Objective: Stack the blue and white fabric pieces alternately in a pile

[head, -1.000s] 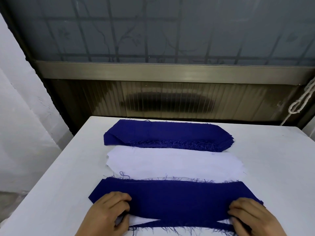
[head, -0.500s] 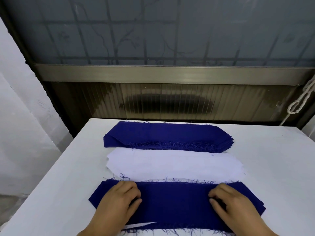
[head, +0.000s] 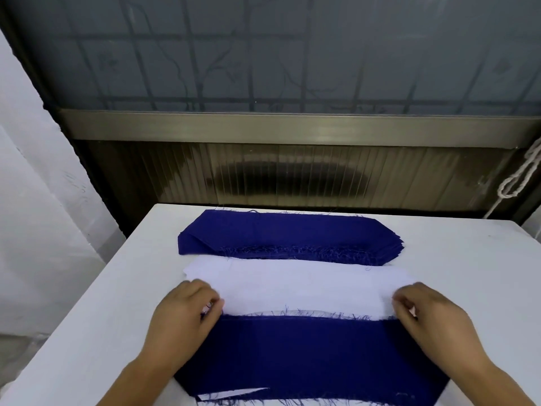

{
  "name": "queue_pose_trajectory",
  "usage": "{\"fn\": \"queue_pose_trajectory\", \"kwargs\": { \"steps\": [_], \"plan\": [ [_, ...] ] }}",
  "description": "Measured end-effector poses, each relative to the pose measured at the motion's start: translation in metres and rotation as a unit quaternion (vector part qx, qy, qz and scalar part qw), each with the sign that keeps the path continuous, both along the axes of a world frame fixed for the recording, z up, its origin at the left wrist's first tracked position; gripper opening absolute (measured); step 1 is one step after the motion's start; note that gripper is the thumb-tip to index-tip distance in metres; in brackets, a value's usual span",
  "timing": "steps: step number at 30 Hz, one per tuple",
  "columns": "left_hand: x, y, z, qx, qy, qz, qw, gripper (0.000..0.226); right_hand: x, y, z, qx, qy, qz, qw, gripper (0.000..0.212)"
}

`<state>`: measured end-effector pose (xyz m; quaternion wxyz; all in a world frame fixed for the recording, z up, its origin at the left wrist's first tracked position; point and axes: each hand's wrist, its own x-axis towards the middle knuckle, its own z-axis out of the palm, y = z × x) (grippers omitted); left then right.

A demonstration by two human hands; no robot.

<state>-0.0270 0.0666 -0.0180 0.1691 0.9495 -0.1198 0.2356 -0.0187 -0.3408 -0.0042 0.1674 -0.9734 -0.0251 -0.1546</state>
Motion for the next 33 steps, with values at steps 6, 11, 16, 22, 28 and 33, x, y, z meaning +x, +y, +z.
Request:
{"fn": "queue_pose_trajectory", "kwargs": {
  "steps": [6, 11, 16, 22, 28, 33],
  "plan": [
    [0.068, -0.041, 0.017, 0.012, 0.009, 0.005, 1.0, 0.031, 0.064, 0.03, 0.003, 0.002, -0.033, 0.061, 0.998, 0.024],
    [0.117, -0.057, 0.016, 0.059, 0.075, 0.0, 0.995, 0.05, 0.109, 0.047, 0.007, -0.016, 0.007, 0.087, 0.996, 0.044],
    [0.131, -0.052, 0.002, 0.15, 0.095, -0.013, 0.984, 0.044, 0.125, 0.046, -0.002, -0.063, 0.042, 0.085, 0.994, 0.039],
    [0.124, -0.053, -0.004, 0.158, -0.02, -0.015, 0.987, 0.036, 0.127, 0.044, -0.008, -0.122, 0.009, 0.094, 0.988, 0.032],
    [0.125, -0.055, 0.003, 0.118, -0.076, -0.028, 0.99, 0.023, 0.126, 0.045, -0.001, -0.061, -0.021, 0.075, 0.995, 0.019],
    [0.123, -0.056, 0.01, 0.09, -0.064, -0.014, 0.994, 0.012, 0.124, 0.047, 0.006, -0.033, -0.044, 0.075, 0.996, 0.008]
  ]
}}
